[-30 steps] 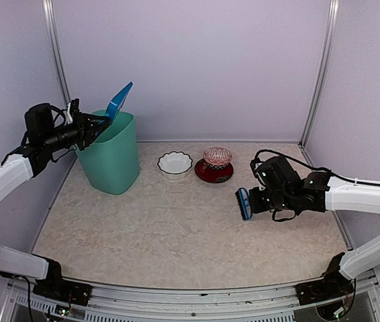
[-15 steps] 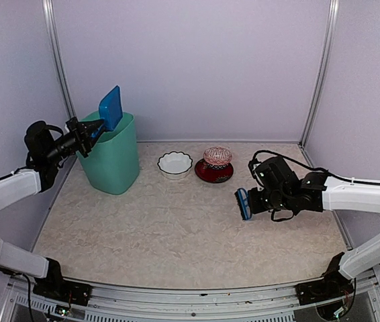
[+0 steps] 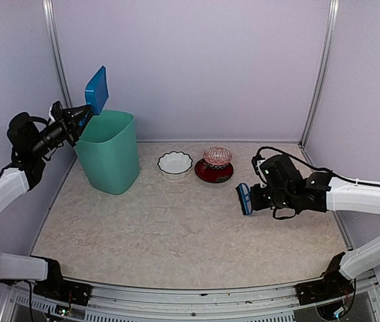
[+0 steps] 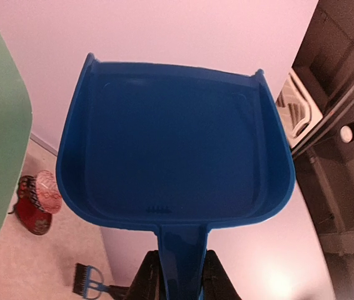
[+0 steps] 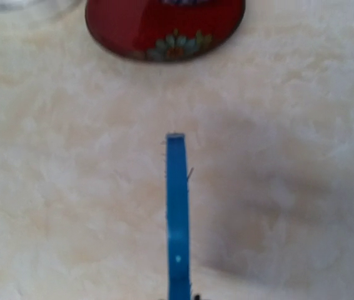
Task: Sweep away the paper scraps from the table
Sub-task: Dump the paper scraps in the dustpan into the trash bin, then put down the broom at the center of the board.
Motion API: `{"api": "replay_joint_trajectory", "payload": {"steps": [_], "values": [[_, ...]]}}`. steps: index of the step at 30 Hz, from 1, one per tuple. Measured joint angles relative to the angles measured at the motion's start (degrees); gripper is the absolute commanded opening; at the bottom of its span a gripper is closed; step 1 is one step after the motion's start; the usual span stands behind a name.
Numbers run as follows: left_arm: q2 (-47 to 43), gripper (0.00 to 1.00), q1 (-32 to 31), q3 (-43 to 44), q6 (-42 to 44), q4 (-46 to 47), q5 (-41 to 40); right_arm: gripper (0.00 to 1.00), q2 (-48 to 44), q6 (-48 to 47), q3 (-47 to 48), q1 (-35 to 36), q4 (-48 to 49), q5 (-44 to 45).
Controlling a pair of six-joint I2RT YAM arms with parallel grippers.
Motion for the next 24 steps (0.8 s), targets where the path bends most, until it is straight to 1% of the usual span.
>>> {"api": "replay_joint_trajectory", "payload": {"steps": [3, 6, 8, 12, 14, 17, 20, 22, 24], "values": [[-2.5, 0.00, -1.0, 3.7, 10.0, -10.4, -0.4, 0.00, -2.2, 0.5, -0.7, -1.2, 2.3, -1.6], [-5.6, 0.00, -4.2, 7.3, 21.3, -21.5, -3.1, 0.00, -4.3, 2.3, -1.8, -3.0, 6.3, -5.0], [-7.5, 0.00, -7.5, 8.6, 27.5, -27.4, -5.7, 0.00, -5.5, 4.1, -3.2, -4.3, 9.6, -7.7], [-10.7, 0.00, -17.4, 9.5, 37.7, -38.3, -15.1, 0.00, -6.3, 9.5, -7.8, -7.3, 16.5, -14.4], [-11.2, 0.00, -22.7, 9.4, 41.2, -42.7, -20.3, 0.00, -5.9, 13.5, -10.5, -8.8, 19.9, -18.0], [-11.3, 0.00, -30.2, 8.2, 44.2, -47.1, -28.2, 0.00, -3.8, 18.7, -13.6, -10.3, 24.7, -22.4], [-10.8, 0.00, -36.5, 6.8, 45.4, -50.0, -34.2, 0.00, -1.1, 22.6, -15.7, -10.8, 29.0, -26.0], [-9.2, 0.00, -41.7, 6.3, 46.0, -51.9, -39.3, 0.00, 1.4, 25.4, -16.5, -11.0, 31.7, -28.3], [-7.4, 0.00, -46.0, 6.2, 46.2, -53.1, -42.8, 0.00, 3.7, 27.2, -16.6, -11.2, 33.9, -30.1]]}}
